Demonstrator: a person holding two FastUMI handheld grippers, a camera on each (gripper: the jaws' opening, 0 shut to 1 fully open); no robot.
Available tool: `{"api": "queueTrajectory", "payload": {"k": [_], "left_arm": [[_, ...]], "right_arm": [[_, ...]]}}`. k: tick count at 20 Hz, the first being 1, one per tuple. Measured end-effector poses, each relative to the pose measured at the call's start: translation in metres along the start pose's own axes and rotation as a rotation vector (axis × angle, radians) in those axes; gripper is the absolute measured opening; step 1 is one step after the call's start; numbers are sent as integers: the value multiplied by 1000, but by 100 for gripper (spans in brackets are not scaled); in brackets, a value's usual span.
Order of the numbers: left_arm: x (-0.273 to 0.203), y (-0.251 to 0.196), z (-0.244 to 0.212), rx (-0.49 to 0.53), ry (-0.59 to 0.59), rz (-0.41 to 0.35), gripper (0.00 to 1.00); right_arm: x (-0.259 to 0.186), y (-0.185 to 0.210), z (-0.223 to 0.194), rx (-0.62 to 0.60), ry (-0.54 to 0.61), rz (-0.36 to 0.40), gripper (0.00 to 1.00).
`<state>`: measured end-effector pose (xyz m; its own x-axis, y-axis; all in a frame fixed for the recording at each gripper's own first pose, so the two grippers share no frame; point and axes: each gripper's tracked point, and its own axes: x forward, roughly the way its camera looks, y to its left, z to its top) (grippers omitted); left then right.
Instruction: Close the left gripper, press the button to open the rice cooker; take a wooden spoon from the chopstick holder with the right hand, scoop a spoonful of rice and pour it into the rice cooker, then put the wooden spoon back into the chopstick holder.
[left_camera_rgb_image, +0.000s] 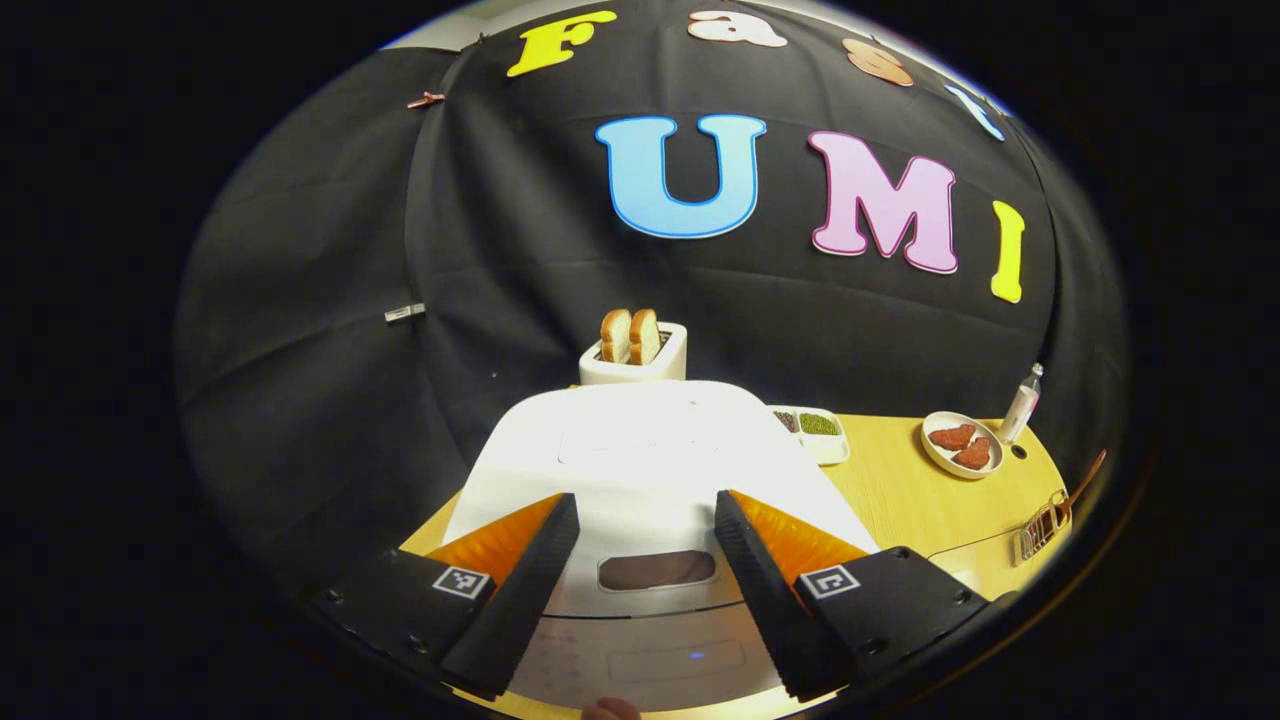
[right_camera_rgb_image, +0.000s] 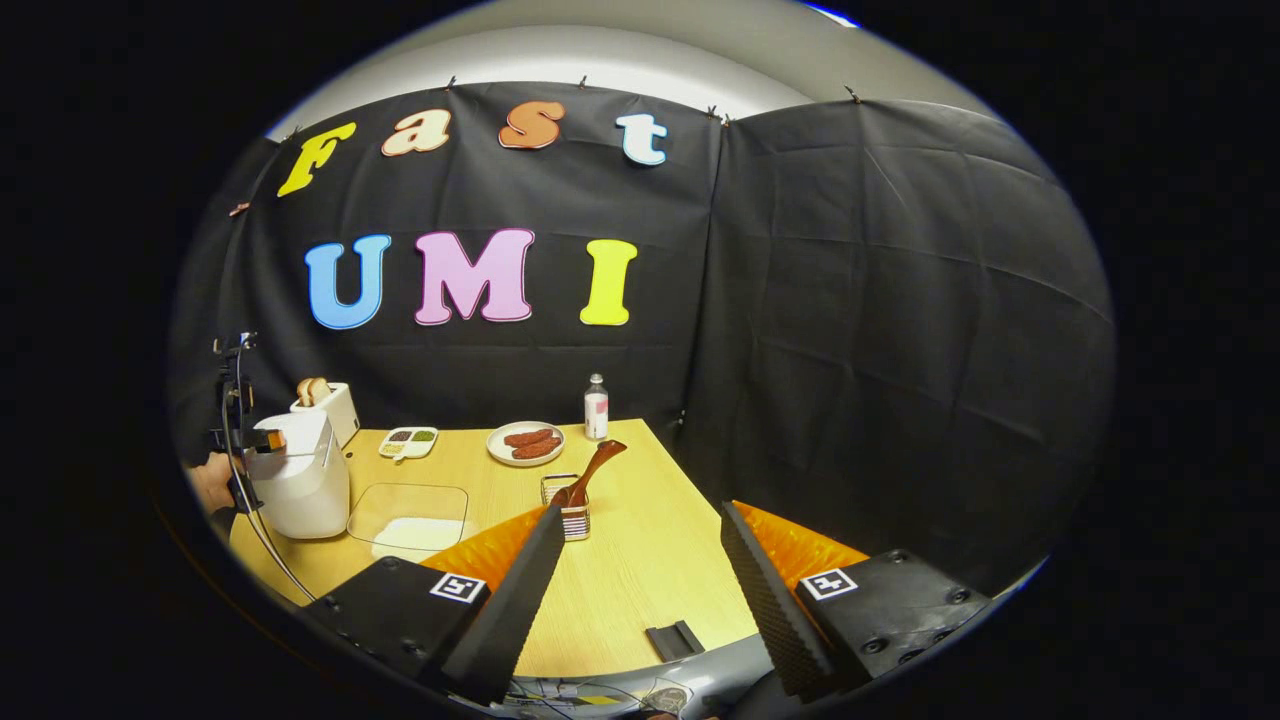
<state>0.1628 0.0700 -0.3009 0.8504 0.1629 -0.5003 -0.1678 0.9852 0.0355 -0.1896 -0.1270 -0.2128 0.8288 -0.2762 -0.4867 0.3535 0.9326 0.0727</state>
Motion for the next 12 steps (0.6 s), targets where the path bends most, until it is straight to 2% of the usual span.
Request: {"api": "queueTrajectory", "payload": {"k": [7,12], "left_arm": [[-5,-1,-7,5,44,-5,98],[-10,0,-5,6,-15,-15,98]], "right_arm": [[1,-7,-6,22,12,-5,98],[-1,-9,-9,49,17,-1,98]]}}
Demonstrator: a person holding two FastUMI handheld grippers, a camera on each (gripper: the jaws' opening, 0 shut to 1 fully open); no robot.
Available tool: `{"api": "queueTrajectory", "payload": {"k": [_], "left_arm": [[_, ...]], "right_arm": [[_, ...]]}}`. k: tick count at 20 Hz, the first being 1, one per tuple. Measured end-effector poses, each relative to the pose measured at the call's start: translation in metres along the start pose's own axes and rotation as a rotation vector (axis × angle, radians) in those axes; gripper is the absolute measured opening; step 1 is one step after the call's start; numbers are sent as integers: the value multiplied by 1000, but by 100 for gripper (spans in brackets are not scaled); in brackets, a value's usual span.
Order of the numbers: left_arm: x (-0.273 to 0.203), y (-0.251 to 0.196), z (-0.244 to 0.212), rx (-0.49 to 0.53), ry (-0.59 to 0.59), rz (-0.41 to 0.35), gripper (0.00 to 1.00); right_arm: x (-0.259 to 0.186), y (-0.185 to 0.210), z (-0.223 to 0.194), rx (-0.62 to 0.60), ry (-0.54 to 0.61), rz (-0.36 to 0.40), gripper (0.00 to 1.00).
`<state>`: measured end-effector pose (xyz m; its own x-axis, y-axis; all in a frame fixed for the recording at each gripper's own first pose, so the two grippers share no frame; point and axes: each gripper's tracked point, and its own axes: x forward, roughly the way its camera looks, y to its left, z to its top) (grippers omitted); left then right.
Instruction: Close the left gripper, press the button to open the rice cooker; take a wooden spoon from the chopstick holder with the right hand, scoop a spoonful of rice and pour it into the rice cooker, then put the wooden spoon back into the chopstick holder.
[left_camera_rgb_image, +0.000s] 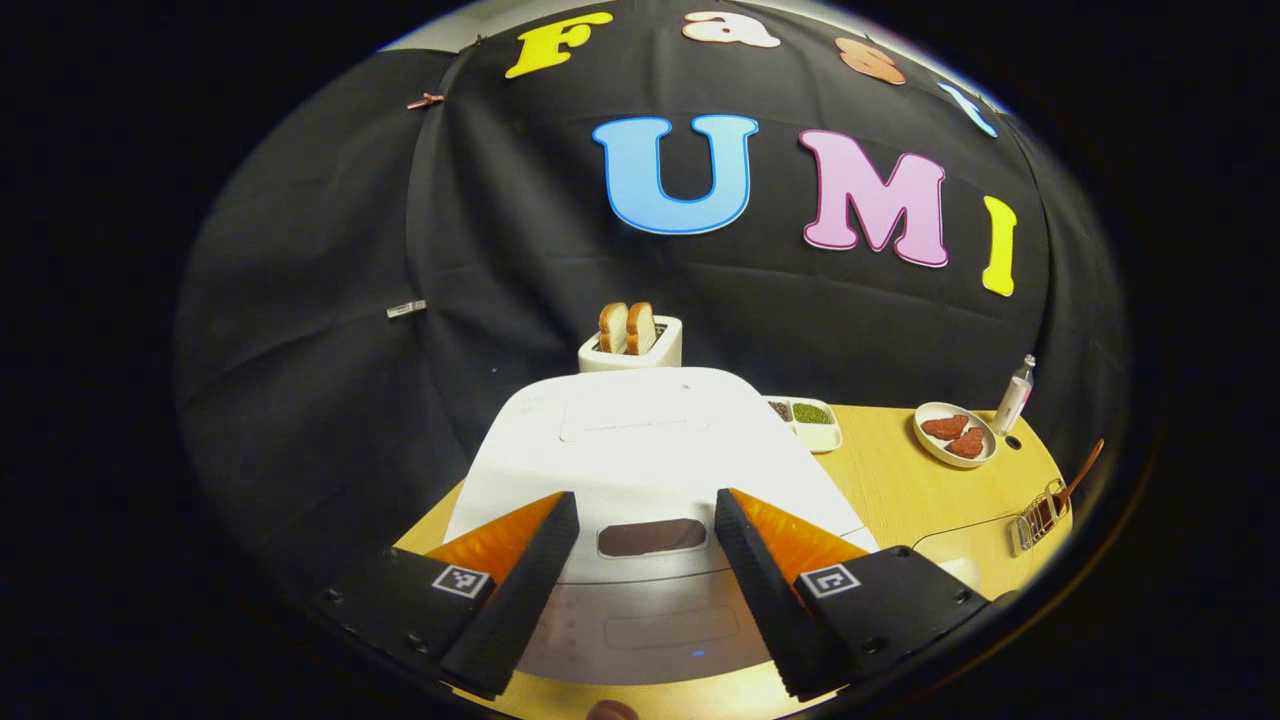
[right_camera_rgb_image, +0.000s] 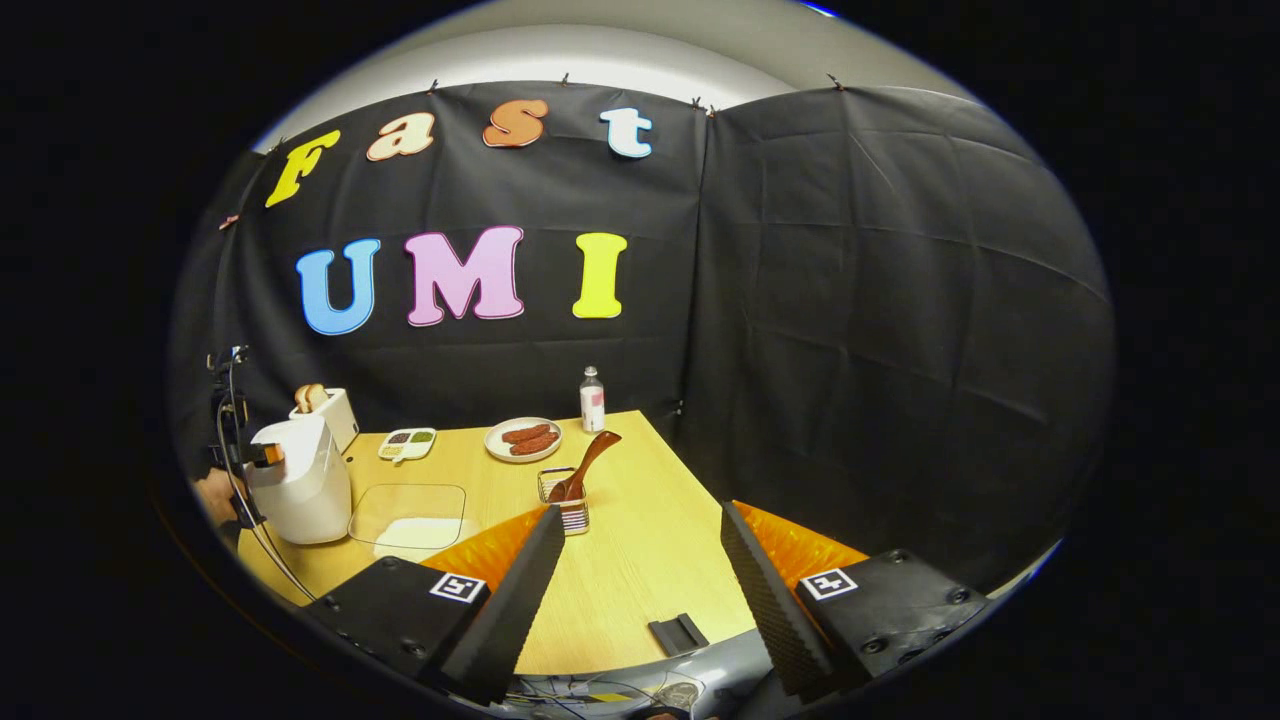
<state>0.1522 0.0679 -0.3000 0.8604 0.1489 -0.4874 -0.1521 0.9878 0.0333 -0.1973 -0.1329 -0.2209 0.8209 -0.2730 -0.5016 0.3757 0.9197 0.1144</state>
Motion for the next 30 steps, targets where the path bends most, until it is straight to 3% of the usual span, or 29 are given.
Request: {"api": "queueTrajectory", "payload": {"k": [4,10,17,23,30], "left_arm": [[-47,-6,21,-53,-114,-51,94],[-116,-40,60,52,-248,-178,95],[-210,-40,89,13,-340,-270,95],[-282,-25,107,-54,-410,-282,94],[-323,-7,111,11,-445,-240,95]], "right_arm": [[0,6,4,-7,-13,18,98],[2,41,19,-29,-59,101,98],[-4,100,70,-35,-154,225,98],[-2,148,99,-72,-227,307,96],[-6,182,109,-130,-273,372,98]]}}
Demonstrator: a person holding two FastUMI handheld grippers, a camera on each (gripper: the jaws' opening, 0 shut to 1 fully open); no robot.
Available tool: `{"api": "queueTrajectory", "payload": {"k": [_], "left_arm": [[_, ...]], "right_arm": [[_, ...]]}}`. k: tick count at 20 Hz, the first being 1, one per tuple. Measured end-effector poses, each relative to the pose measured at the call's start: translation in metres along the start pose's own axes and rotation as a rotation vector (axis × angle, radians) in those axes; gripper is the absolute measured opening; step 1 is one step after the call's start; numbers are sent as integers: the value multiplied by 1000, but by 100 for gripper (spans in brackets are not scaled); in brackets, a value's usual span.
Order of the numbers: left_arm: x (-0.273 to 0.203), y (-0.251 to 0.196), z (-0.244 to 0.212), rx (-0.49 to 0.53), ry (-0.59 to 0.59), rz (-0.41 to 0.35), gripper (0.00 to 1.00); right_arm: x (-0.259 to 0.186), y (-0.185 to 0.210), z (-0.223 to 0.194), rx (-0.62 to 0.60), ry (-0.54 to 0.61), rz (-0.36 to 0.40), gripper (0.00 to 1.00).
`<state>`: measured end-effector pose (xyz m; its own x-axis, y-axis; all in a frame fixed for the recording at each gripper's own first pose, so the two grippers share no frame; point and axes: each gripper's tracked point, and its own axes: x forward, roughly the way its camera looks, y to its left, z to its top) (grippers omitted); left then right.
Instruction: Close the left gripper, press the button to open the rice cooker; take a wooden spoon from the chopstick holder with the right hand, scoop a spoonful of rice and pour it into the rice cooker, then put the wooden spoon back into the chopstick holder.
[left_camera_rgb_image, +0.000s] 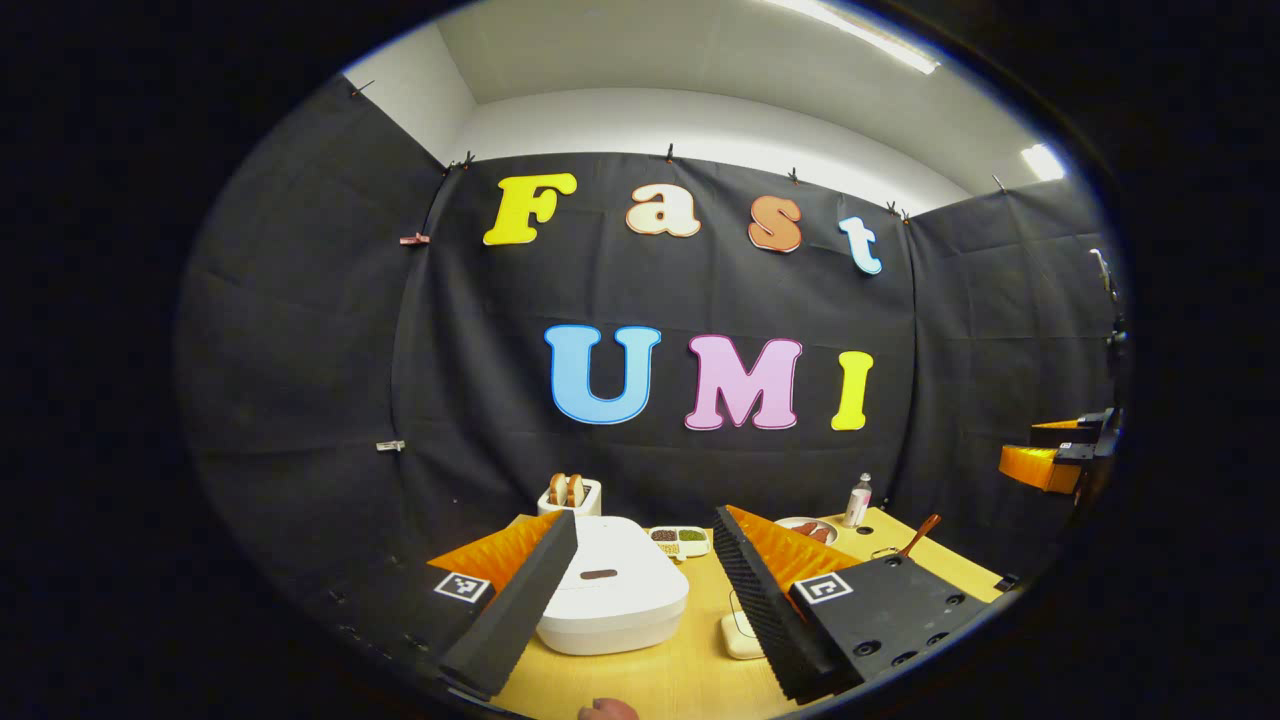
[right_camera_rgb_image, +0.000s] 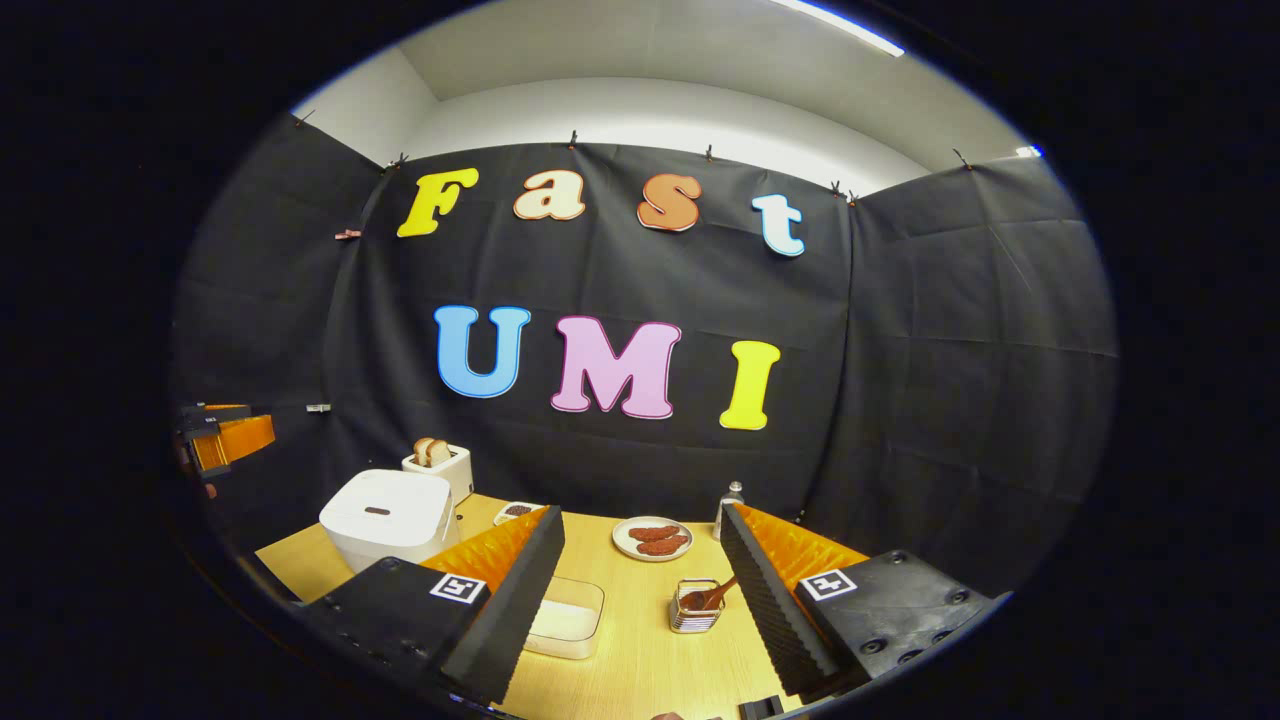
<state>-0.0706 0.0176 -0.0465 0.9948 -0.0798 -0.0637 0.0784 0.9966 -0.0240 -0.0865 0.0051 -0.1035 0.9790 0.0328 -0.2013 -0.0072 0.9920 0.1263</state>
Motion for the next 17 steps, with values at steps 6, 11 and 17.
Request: {"api": "queueTrajectory", "payload": {"k": [6,11,17], "left_arm": [[-7,6,-4,-38,12,32,95],[-7,8,-6,-39,19,38,95],[-4,7,-7,-35,26,32,95]], "right_arm": [[1,8,-2,-11,0,24,98],[2,5,-5,-7,8,20,98],[2,8,-8,-6,13,20,98]]}}
